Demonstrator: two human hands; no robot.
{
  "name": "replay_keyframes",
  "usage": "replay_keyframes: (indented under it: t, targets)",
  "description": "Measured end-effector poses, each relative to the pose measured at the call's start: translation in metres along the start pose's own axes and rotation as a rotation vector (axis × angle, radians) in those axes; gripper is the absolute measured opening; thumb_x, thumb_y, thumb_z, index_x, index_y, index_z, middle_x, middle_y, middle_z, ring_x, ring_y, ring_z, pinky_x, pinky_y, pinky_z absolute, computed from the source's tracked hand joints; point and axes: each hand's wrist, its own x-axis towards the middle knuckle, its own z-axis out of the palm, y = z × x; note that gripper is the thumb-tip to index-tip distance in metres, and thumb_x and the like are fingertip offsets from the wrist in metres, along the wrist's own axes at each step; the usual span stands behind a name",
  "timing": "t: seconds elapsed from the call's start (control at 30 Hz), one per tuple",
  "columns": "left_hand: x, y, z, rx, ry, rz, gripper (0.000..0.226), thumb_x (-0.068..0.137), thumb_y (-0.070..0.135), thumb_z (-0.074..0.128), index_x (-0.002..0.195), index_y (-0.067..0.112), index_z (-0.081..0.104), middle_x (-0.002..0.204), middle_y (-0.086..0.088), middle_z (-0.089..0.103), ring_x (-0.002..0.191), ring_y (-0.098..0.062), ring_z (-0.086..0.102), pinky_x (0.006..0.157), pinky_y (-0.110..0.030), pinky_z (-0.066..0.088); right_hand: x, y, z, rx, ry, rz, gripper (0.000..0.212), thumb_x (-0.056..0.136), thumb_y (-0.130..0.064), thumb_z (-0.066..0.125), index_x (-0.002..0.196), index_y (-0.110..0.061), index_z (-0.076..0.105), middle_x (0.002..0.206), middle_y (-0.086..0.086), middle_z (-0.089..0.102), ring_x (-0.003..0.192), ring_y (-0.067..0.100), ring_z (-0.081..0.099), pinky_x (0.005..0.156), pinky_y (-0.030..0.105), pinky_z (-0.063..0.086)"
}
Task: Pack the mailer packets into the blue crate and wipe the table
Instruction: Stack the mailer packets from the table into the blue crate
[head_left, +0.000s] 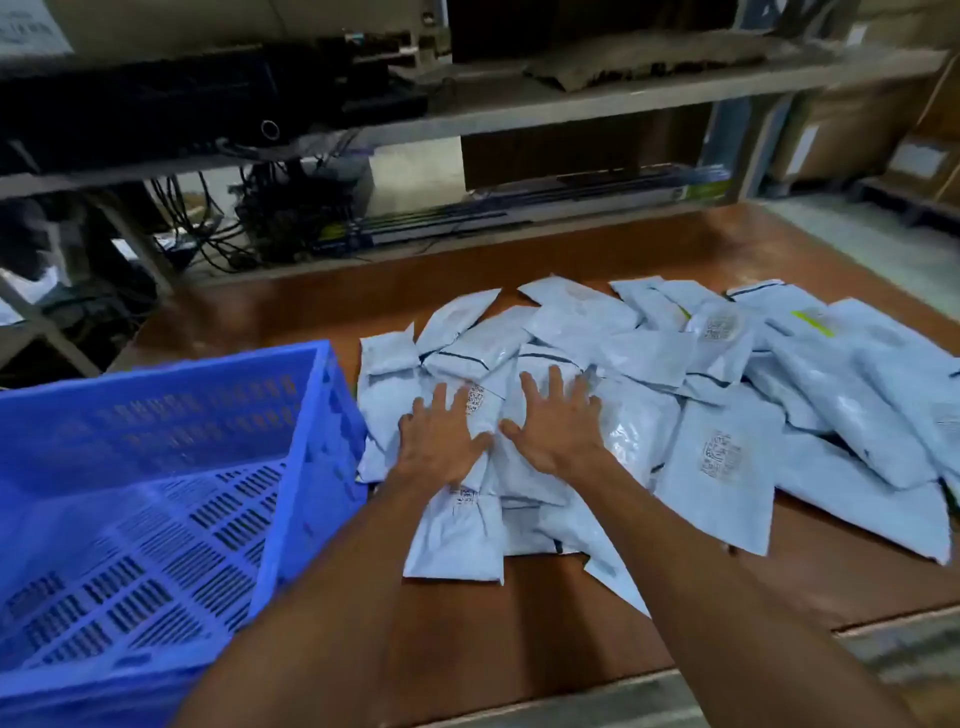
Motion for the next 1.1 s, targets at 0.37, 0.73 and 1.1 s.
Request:
replay_keyframes:
  t: [0.37, 0.73, 1.1]
  targets:
    - [-0.023, 0.019, 0.015, 0.034, 0.054, -0.019, 0.069, 0.094, 0.035, 0.05, 0.155, 0.024, 0.018, 0.163, -0.009, 0.012, 0.129, -0.036, 0.035, 0.107, -0.046, 0.034, -0.011, 0.015, 0.014, 0.02, 0.012, -0.125, 0.074, 0.093, 0.0, 0.037, 0.155, -0.009, 0.0, 0.164, 0.013, -0.006, 0.148, 0.043, -0.004, 0.12, 0.052, 0.011]
    - [-0.112, 0.008, 0.033, -0.055, -0.094, -0.084, 0.069, 0.1, 0.054, 0.034, 0.157, 0.033, 0.001, 0.164, -0.003, -0.011, 0.144, -0.041, 0.014, 0.113, -0.056, 0.022, -0.096, 0.014, 0.049, -0.049, 0.009, -0.143, 0.074, 0.099, -0.052, 0.04, 0.157, -0.024, 0.003, 0.164, 0.008, -0.008, 0.15, 0.037, -0.003, 0.12, 0.052, 0.015]
    - [-0.145, 0.026, -0.051, -0.047, 0.312, -0.06, 0.063, 0.101, 0.034, 0.041, 0.157, 0.02, 0.014, 0.165, -0.013, 0.003, 0.138, -0.04, 0.027, 0.107, -0.052, 0.033, -0.106, -0.006, 0.01, 0.161, 0.342, -0.232, 0.074, 0.093, 0.01, 0.035, 0.156, -0.013, 0.005, 0.165, 0.005, 0.0, 0.151, 0.029, -0.004, 0.119, 0.053, 0.02]
